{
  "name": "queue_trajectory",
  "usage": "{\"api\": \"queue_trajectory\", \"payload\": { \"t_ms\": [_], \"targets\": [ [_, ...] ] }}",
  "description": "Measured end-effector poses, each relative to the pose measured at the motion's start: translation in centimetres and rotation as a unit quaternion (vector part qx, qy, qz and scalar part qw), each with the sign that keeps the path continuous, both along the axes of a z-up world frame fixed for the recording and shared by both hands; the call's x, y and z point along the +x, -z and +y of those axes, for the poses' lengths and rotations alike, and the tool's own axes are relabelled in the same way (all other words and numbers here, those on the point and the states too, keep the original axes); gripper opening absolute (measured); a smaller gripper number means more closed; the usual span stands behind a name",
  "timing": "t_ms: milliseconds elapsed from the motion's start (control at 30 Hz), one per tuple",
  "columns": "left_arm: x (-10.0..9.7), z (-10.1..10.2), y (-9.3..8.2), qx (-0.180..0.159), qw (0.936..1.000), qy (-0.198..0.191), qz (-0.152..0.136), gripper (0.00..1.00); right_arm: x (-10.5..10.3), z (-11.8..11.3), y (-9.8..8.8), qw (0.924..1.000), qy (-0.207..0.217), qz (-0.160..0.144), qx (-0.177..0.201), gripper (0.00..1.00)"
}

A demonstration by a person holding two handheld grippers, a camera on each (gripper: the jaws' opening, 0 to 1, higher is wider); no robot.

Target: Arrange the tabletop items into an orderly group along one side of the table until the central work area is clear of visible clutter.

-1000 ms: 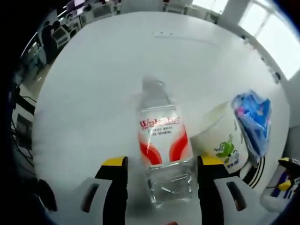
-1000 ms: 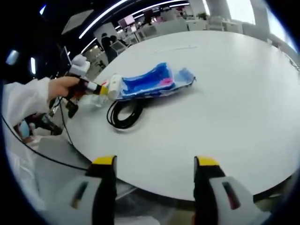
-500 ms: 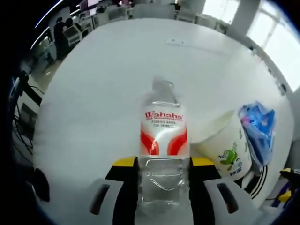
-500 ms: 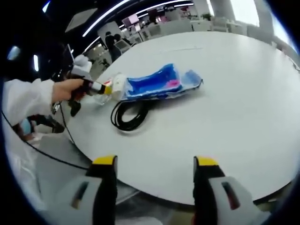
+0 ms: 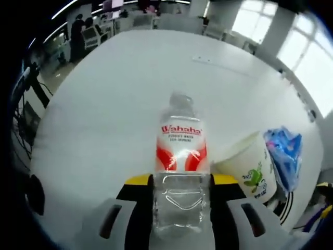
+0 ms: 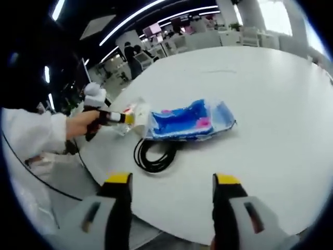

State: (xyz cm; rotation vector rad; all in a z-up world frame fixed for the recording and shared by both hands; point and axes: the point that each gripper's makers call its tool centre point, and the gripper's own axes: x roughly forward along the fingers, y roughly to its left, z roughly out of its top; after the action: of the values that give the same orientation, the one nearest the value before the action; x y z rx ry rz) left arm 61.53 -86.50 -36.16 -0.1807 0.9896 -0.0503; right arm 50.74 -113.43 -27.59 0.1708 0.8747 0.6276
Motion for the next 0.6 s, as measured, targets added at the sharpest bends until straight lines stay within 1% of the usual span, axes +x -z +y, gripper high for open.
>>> {"api": "queue_trajectory", "payload": {
  "t_ms": [100,133,233,300,433,500,567,600],
  "targets": [
    [0.4,0.2,0.1,0.003,1.0,-0.002,-0.007,0.38,1.7,1.8,-1.1,0.9998,-0.018,-0.004,0.011,0.6],
    [0.5,0.2,0.1,0.003,1.0,-0.003,-0.008,0.38,2.6,2.9,-1.7,0.9994,-0.026,-0.006,0.021,0.6],
    [0.6,0.3,0.1,-0.002,0.9999,-0.004,-0.015,0.38,4.8,5.1,-3.1,0.9984,-0.039,-0.014,0.04,0.59],
    [0.6,0.4,0.1,-0.007,0.9998,-0.003,-0.018,0.39,6.6,7.1,-4.2,0.9967,-0.052,-0.018,0.059,0.59],
    [0.8,0.4,0.2,-0.006,0.9998,-0.005,-0.019,0.39,9.7,11.0,-5.6,0.9943,-0.077,-0.023,0.07,0.59],
    [0.8,0.4,0.2,-0.006,0.9998,-0.004,-0.019,0.39,10.7,12.8,-6.3,0.9926,-0.091,-0.026,0.076,0.59],
    [0.9,0.3,0.3,-0.008,0.9997,-0.003,-0.021,0.39,11.3,14.0,-6.7,0.9913,-0.1,-0.025,0.081,0.59],
    [0.9,0.4,0.3,-0.009,0.9997,-0.002,-0.024,0.39,11.4,15.0,-7.1,0.9902,-0.105,-0.021,0.09,0.59]
  ]
}}
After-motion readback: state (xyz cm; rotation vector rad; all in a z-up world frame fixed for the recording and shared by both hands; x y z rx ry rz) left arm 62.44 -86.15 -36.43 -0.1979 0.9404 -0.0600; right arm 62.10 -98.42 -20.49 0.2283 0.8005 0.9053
